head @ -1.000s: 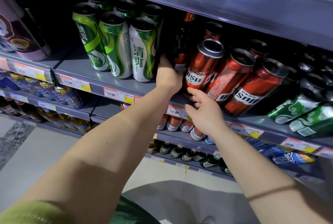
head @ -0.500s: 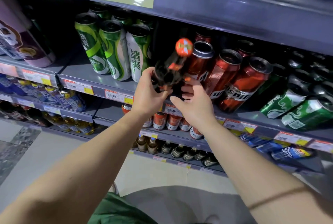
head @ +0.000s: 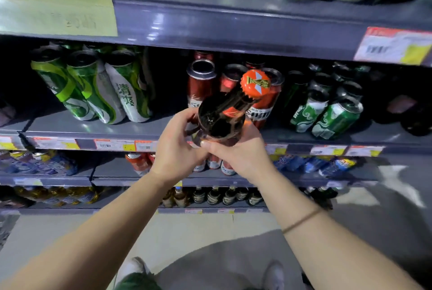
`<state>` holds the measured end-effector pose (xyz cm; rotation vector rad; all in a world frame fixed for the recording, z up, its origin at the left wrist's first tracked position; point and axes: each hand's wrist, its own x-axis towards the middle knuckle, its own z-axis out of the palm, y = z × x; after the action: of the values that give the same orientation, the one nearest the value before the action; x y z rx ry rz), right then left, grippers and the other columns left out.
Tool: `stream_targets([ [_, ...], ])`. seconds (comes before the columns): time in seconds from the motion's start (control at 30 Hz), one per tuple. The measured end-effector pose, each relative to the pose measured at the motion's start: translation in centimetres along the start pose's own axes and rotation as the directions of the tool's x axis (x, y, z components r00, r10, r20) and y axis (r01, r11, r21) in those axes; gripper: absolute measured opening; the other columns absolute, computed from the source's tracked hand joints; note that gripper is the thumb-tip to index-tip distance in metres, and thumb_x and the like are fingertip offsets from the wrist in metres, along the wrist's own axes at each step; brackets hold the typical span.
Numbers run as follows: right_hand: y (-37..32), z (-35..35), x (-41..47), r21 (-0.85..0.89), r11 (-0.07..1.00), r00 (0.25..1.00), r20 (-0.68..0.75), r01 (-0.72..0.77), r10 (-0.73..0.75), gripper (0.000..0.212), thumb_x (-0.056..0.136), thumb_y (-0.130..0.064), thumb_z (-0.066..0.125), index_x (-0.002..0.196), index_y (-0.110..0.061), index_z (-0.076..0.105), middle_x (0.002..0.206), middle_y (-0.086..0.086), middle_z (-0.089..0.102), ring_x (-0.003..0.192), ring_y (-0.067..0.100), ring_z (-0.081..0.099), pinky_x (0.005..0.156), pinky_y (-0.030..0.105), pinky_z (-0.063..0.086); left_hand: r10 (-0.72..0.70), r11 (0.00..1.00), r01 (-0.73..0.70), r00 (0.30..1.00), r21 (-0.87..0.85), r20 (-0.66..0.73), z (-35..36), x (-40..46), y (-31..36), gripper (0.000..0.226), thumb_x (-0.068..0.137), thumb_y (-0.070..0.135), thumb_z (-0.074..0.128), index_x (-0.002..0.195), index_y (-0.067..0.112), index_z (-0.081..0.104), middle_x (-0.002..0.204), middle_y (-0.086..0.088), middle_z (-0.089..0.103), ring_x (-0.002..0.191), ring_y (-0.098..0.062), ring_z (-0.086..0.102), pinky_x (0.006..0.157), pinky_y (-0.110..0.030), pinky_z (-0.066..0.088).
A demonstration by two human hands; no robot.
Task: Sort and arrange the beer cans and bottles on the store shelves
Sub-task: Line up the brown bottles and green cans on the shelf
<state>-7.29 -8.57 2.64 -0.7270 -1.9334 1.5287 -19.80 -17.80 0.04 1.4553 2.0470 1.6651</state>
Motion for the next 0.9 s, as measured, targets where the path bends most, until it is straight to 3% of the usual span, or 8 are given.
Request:
stream_targets([
  [0.1,1.4,-4.3,-2.4,0.092,0.995,0.991,-0.124,-0.042,0.053,0.043,0.059,-0.03,0.084,0.097,-0.034,0.063,0.087,-0.001,0.074,0.075,0.019,0.07,0.067,0.042,0.058,0.049,0.998,-0.042,0.991,-0.056,0.127,4.3,0.0,2.0,0.065,0.065,0.031,0.075,0.122,0.046,0.048,0.119,0.029,0.055,0.113,0.001,0.053,0.09,-0.012,0.039],
  [0.17,2.3,-7.9,-4.0,0.11,0.993,0.972,-0.222,-0.052,0.076,0.047,0.058,-0.025,0.085,0.097,-0.039,0.063,0.092,-0.006,0.074,0.087,0.016,0.071,0.077,0.038,0.057,0.086,0.993,-0.068,0.977,-0.097,0.193,8.3,-0.1,3.4,0.066,0.066,0.023,0.078,0.125,0.033,0.051,0.12,0.025,0.056,0.112,0.002,0.053,0.092,-0.015,0.04],
  [0.3,4.4,-16.6,-7.6,0.154,0.986,0.91,-0.395,-0.068,0.125,0.05,0.064,0.001,0.083,0.11,-0.001,0.063,0.093,-0.004,0.075,0.093,0.014,0.07,0.078,0.026,0.054,0.149,0.982,-0.109,0.947,-0.151,0.283,17.7,-0.4,7.3,0.064,0.07,0.013,0.078,0.13,0.01,0.055,0.125,0.0,0.059,0.116,-0.013,0.055,0.099,-0.022,0.04],
  [0.37,4.9,-21.4,-9.3,0.141,0.989,0.889,-0.443,-0.053,0.111,0.044,0.068,0.001,0.082,0.108,-0.004,0.065,0.096,-0.002,0.075,0.094,0.015,0.07,0.078,0.023,0.053,0.189,0.976,-0.142,0.933,-0.167,0.307,22.6,-0.6,9.7,0.064,0.072,0.008,0.079,0.132,0.007,0.054,0.125,-0.005,0.058,0.117,-0.02,0.053,0.101,-0.027,0.04],
  [0.57,6.7,-33.1,-9.9,0.118,0.993,0.844,-0.53,-0.025,0.084,0.053,0.069,-0.017,0.081,0.114,0.001,0.06,0.1,0.004,0.074,0.094,0.017,0.07,0.077,0.023,0.053,0.155,0.982,-0.108,0.925,-0.152,0.346,35.2,0.7,15.1,0.068,0.074,0.002,0.078,0.136,0.008,0.049,0.132,-0.004,0.054,0.121,-0.014,0.05,0.103,-0.02,0.036],
  [0.7,8.7,-37.5,-6.7,0.07,0.996,0.848,-0.524,-0.047,0.077,0.07,0.062,-0.001,0.085,0.124,-0.001,0.054,0.115,0.012,0.068,0.107,0.022,0.065,0.092,0.03,0.051,0.076,0.981,-0.013,0.945,-0.195,0.319,40.0,3.2,16.5,0.052,0.078,0.015,0.071,0.128,0.018,0.055,0.123,0.011,0.06,0.118,-0.002,0.053,0.098,-0.021,0.041],
  [0.8,9.9,-39.1,-4.8,-0.014,0.996,0.863,-0.5,-0.087,0.069,0.077,0.061,-0.014,0.088,0.129,-0.015,0.053,0.119,0.0,0.067,0.111,0.01,0.062,0.095,0.026,0.049,0.032,0.984,0.025,0.949,-0.175,0.313,41.7,4.9,16.2,0.046,0.076,0.028,0.065,0.121,0.032,0.054,0.115,0.021,0.061,0.111,0.005,0.055,0.093,-0.017,0.044],
  [0.9,10.7,-40.3,-3.7,-0.052,0.988,0.877,-0.47,-0.146,0.105,0.075,0.06,-0.029,0.085,0.129,-0.025,0.054,0.116,-0.007,0.068,0.111,0.008,0.062,0.096,0.037,0.05,-0.017,0.988,0.066,0.941,-0.136,0.339,42.8,5.6,15.6,0.052,0.075,0.034,0.068,0.121,0.046,0.047,0.114,0.025,0.059,0.11,0.006,0.055,0.091,-0.017,0.044],
])
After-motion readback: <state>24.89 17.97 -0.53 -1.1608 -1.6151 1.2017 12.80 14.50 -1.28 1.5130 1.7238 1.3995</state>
